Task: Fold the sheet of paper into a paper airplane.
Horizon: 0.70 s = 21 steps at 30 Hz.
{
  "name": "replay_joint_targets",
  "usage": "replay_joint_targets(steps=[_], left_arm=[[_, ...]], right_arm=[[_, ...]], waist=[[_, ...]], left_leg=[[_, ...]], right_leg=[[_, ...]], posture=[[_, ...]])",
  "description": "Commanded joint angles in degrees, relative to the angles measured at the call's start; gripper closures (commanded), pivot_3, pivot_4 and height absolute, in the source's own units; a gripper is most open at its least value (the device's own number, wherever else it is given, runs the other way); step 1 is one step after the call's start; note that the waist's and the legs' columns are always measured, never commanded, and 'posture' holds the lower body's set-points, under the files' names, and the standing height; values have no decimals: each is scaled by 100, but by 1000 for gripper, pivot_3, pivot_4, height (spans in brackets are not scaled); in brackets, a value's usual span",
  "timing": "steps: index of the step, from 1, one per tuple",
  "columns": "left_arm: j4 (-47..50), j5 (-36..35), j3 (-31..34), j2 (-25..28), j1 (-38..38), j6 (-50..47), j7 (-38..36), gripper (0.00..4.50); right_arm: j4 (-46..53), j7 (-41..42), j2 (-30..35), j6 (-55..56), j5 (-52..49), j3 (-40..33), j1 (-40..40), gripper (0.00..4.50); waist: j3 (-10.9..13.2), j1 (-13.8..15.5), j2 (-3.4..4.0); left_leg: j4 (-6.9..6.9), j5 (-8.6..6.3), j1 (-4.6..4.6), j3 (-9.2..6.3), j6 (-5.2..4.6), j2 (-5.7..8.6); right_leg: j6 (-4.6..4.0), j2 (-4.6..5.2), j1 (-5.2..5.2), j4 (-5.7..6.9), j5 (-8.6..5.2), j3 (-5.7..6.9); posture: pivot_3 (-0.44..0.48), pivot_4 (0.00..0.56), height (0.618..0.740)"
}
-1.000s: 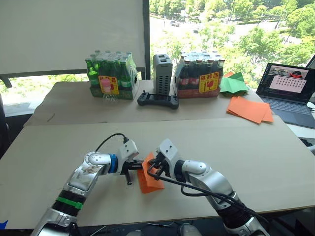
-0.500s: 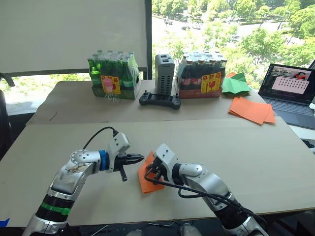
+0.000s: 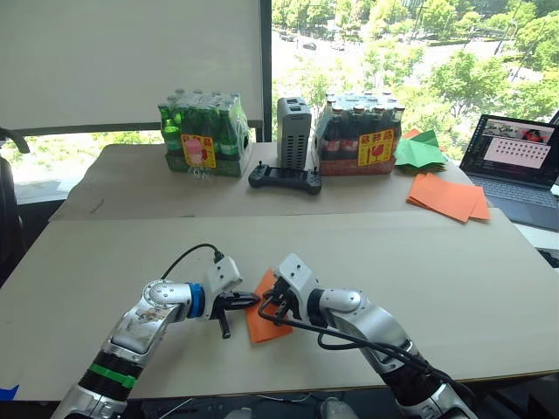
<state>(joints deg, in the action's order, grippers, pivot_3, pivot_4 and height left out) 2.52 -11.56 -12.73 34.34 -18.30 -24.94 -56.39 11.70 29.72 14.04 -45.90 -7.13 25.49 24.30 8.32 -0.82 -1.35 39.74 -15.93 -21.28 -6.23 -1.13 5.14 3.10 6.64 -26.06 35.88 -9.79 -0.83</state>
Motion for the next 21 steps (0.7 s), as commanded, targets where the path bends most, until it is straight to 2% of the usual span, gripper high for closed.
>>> replay_joint_targets(steps=[1, 6, 21], left_arm=[[-161, 229, -231, 20, 108, -24, 34, 4470], [-113, 261, -250, 30, 151, -9, 30, 4470], [-95, 344, -276, 98, 177, 47, 26, 4470]], right_arm=[[-31, -59, 6, 166, 107, -137, 163, 4500], [-436, -127, 73, 173, 334, -115, 305, 4500], [-1276, -297, -252, 138, 594, -127, 711, 4500]], waist=[[0, 0, 0], [-1, 4, 0], [-9, -19, 5]], left_leg=[[0, 0, 0, 0, 0, 0], [0, 0, 8, 0, 0, 0], [-1, 0, 32, 0, 0, -7]], right_leg=[[0, 0, 0, 0, 0, 0], [0, -1, 7, 1, 0, 0], [1, -7, 33, 1, -1, 0]], posture=[[0, 150, 699], [0, 150, 699], [0, 150, 699]])
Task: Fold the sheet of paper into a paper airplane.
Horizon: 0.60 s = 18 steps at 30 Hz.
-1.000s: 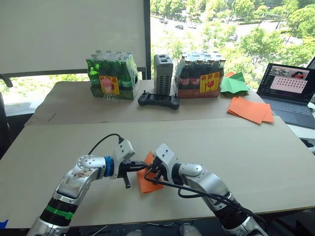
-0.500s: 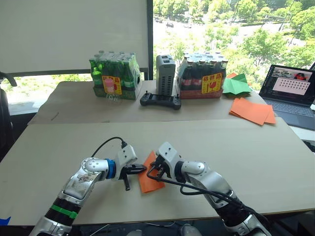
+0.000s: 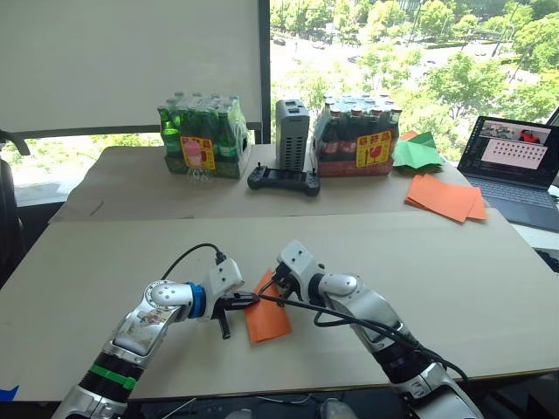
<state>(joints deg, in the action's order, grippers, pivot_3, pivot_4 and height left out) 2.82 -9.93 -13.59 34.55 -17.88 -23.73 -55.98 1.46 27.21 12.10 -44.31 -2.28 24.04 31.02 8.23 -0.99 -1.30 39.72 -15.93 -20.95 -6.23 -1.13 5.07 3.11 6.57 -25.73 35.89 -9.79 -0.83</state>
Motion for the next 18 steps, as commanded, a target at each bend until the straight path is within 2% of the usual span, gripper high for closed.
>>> replay_joint_targets(steps=[1, 6, 18], left_arm=[[-120, 185, -188, 79, 135, -75, -17, 4470], [-104, 212, -174, 74, 151, -73, -26, 4470], [-84, 242, -164, 89, 175, -74, -7, 4470]], right_arm=[[-316, -50, -90, 4, 122, 18, 81, 4500], [-654, -67, -240, 122, 218, -10, 282, 4500], [-1246, -80, -476, 380, 395, -34, 579, 4500]], waist=[[0, -4, 0], [0, -11, 1], [0, -24, 3]], left_leg=[[-2, 0, 9, 0, 0, 0], [-24, -1, 69, -1, -1, -3], [-33, -1, 74, -2, 0, -4]], right_leg=[[0, -1, 8, -1, 0, 0], [45, -1, 64, -13, -32, 0], [44, -2, 61, -10, -34, -1]], posture=[[0, 150, 699], [0, 150, 699], [0, 150, 699]])
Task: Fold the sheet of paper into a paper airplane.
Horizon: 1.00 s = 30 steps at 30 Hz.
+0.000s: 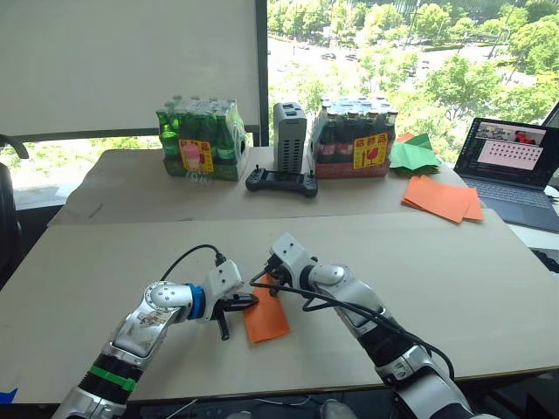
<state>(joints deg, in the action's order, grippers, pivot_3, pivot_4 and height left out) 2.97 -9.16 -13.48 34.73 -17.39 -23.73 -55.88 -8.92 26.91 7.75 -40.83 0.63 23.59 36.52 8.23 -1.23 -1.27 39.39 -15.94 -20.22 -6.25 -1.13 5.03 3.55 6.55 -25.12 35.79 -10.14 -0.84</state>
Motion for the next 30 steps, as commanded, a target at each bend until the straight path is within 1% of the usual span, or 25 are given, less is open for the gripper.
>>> replay_joint_targets(steps=[1, 4, 8, 11, 13, 18, 26, 30], left_arm=[[-98, 165, -175, 75, 129, -75, -16, 4470], [-112, 171, -180, 86, 135, -64, -18, 4470], [-116, 169, -178, 86, 131, -67, -14, 4470], [-114, 165, -171, 90, 132, -65, -20, 4470], [-123, 166, -170, 93, 129, -57, -28, 4470], [-127, 159, -169, 88, 86, -80, -42, 4470], [-141, 175, -169, 88, 53, -77, -52, 4470], [-146, 187, -174, 90, 48, -69, -53, 4470]], right_arm=[[-227, -65, -57, 68, 116, -18, 49, 4500], [-59, -103, -84, 232, 78, -191, 86, 4500], [824, -8, -5, 192, -151, -451, -77, 4500], [1430, 82, 128, -59, -176, -363, -328, 4500], [1652, 118, 188, -191, -167, -266, -469, 4500], [1755, 133, 316, -382, -64, 1, -733, 4500], [1700, 160, 421, -374, -8, 235, -967, 4500], [1752, 221, 540, -538, 11, 360, -1135, 4500]], waist=[[0, -2, 0], [1, -4, 1], [4, 8, 5], [4, 11, 5], [4, 14, 5], [4, 15, 6], [5, 18, 5], [5, 20, 5]], left_leg=[[0, 0, 0, 0, 0, 0], [-2, 0, 0, -1, 0, 0], [-6, 0, -10, -1, 1, 2], [-18, -1, -10, -1, 3, 2], [-24, -1, -8, -1, 3, 1], [-26, -1, -8, -1, 3, 1], [-28, -1, -8, -1, 3, 1], [-32, -1, -5, -1, 3, 0]], right_leg=[[0, 0, 0, 0, 0, 0], [0, 0, -1, 0, 0, 0], [-2, 1, -10, -3, 0, -1], [-10, 2, -11, -12, 5, -1], [-8, 2, -10, -16, 3, -1], [3, 2, -10, -17, -5, -1], [4, 2, -9, -22, -5, 0], [5, 2, -5, -28, -6, 0]], posture=[[0, 150, 699], [0, 150, 699], [0, 150, 699], [0, 150, 699], [0, 150, 699], [0, 150, 699], [0, 150, 699], [0, 150, 699]])
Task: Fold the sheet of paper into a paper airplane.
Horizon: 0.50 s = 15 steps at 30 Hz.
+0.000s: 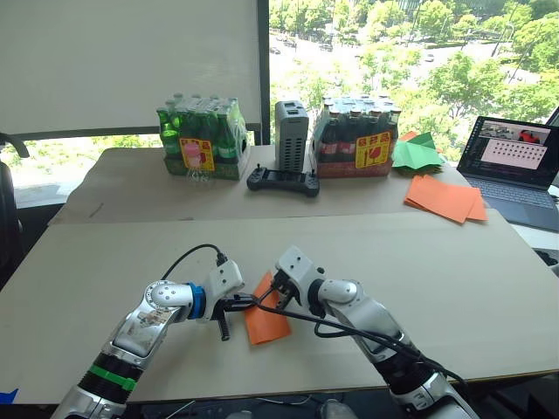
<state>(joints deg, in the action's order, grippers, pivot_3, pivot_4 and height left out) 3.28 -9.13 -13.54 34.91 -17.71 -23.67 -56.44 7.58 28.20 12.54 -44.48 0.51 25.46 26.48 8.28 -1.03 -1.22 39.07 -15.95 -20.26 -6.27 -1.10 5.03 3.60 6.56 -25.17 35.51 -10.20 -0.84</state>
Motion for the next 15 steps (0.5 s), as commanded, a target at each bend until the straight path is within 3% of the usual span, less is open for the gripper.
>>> replay_joint_targets(steps=[1, 15], left_arm=[[-179, 186, -169, 70, 80, -75, 5, 4470], [-247, 208, -204, 40, -4, -87, 5, 4470]], right_arm=[[143, 112, 84, -215, 17, 199, -174, 4500], [887, 533, 615, -787, -63, 544, -501, 4500]], waist=[[0, 1, 0], [-1, 16, 0]], left_leg=[[0, 0, 1, 0, 0, 0], [-8, 0, 4, -1, 0, -4]], right_leg=[[0, 0, 1, -1, 0, 0], [6, -1, 13, -24, -3, 4]], posture=[[0, 150, 699], [0, 150, 699]])
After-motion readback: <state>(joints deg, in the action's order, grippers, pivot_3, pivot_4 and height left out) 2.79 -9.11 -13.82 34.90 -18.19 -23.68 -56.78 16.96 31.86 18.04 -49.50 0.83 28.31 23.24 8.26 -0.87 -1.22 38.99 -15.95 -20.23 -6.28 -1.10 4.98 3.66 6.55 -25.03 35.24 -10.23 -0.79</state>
